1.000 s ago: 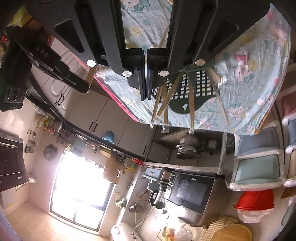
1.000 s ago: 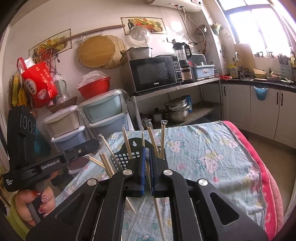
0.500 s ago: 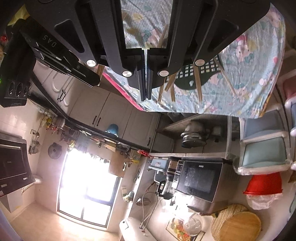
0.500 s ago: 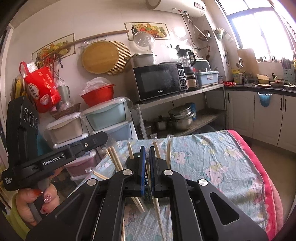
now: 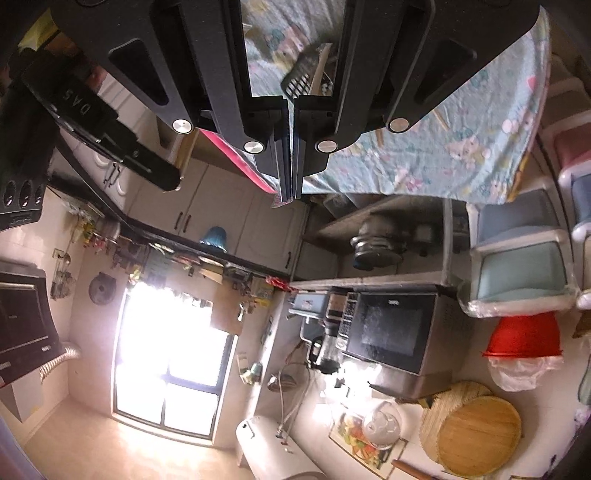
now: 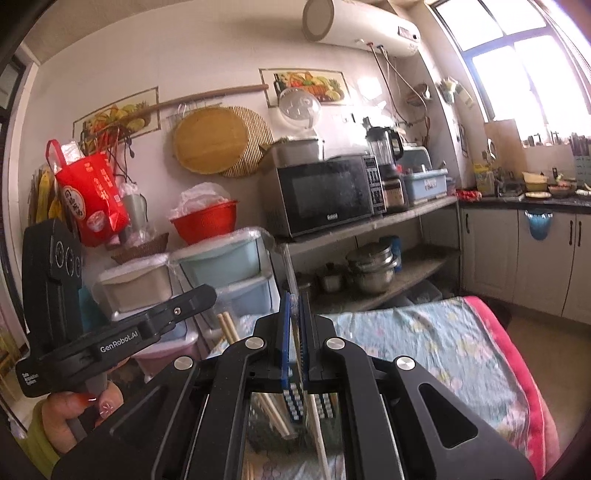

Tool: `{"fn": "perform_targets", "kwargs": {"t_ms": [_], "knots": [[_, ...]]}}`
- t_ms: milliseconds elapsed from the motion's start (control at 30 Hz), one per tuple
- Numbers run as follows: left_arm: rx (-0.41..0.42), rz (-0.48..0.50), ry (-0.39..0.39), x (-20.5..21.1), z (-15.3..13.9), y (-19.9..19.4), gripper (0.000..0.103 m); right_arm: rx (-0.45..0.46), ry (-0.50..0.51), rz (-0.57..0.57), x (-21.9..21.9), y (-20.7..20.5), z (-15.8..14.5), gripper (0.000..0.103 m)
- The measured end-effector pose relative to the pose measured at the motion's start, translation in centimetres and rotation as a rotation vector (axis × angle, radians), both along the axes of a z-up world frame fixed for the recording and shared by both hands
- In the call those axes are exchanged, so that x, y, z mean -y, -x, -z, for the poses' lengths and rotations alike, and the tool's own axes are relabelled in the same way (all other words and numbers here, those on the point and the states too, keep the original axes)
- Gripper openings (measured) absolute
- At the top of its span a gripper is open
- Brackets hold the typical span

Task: Organize utensils
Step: 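Lower both held chopsticks down into the caddy compartments, then open the right tool over the caddy while the left tool also opens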

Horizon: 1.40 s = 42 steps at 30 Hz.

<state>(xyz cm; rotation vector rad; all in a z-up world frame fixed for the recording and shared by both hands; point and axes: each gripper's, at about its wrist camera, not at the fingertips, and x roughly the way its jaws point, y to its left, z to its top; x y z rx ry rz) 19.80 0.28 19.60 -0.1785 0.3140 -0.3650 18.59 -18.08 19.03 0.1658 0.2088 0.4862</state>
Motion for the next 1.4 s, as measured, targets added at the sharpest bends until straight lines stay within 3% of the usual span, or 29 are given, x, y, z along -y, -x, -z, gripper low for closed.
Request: {"fn": "perform_targets", "kwargs": {"t_ms": [333, 1033, 1400], "knots": [[0.034, -0.079, 0.003, -2.8, -1.9, -1.5, 0.0, 0.075, -0.002, -0.024, -1.8, -2.7, -2.4, 0.005], [-0.063, -0.077, 0.01, -3.3, 3.1, -3.6, 0.0, 0.094, 0.001, 0.022, -3.6, -8.0, 0.3, 0.005], [-0.118, -0.077, 0.009, -3.0, 5.5, -4.1, 0.0, 0.028, -0.021, 0.03, -3.7, -10.2, 3.1, 0.005]]}}
